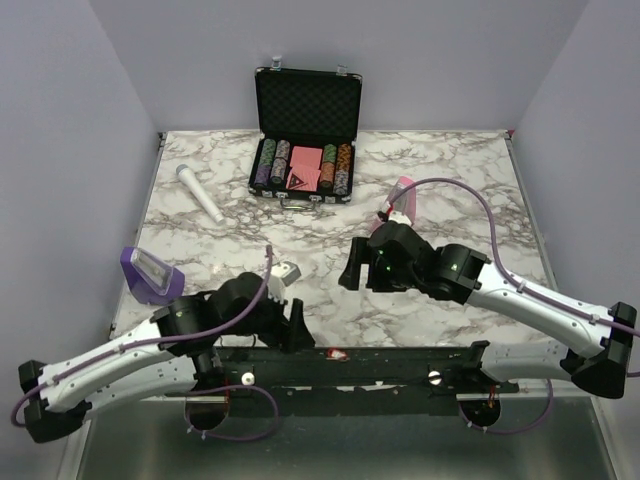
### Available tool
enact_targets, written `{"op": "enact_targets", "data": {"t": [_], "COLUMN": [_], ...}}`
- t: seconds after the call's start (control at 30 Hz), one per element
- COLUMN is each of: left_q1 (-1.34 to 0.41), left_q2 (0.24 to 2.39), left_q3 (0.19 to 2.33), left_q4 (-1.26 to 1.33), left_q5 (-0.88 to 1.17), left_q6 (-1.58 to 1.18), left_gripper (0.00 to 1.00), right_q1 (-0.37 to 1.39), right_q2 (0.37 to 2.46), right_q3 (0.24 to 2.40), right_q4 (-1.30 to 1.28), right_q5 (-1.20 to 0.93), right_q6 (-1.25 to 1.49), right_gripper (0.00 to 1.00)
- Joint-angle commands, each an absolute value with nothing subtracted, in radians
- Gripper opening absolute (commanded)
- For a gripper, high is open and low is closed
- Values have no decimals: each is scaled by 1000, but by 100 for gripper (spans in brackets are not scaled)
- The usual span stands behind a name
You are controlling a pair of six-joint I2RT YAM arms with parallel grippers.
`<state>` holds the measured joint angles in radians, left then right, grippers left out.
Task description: Remove the keys from the keyring
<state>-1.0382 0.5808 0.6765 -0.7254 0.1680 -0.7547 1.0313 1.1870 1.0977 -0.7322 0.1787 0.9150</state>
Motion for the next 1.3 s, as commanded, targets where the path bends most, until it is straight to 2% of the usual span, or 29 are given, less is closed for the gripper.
{"op": "enact_targets", "data": {"t": [0.0,0.2,0.47,0.73,0.87,1.1,1.27], "left_q1": [-1204,-1382,-1410,-1440,-1460,-1460,-1460], "left_q2": [756,1096,1406,1546,1597,1609,1620], "left_q3": [716,842,975,983,982,956,948], "left_q4": [-621,-607,-607,-538,-526,-515,-511], "left_q5": [71,-69,-55,-2,0,-6,-14], "left_q6": [-690,-556,-411,-384,-373,-353,-345], "left_gripper": [77,70,64,61,59,59,57], "right_q1": [1037,1037,1037,1037,1034,1011,973], "right_q2": [1180,1170,1123,1101,1095,1137,1135], "right_q3": [1160,1197,1200,1241,1276,1335,1325], "right_q4": [-847,-879,-888,-939,-972,-1009,-988], "right_q5": [333,360,347,399,481,551,517], "right_q6": [924,884,856,836,850,850,830], "right_gripper": [92,92,92,93,100,100,100]}}
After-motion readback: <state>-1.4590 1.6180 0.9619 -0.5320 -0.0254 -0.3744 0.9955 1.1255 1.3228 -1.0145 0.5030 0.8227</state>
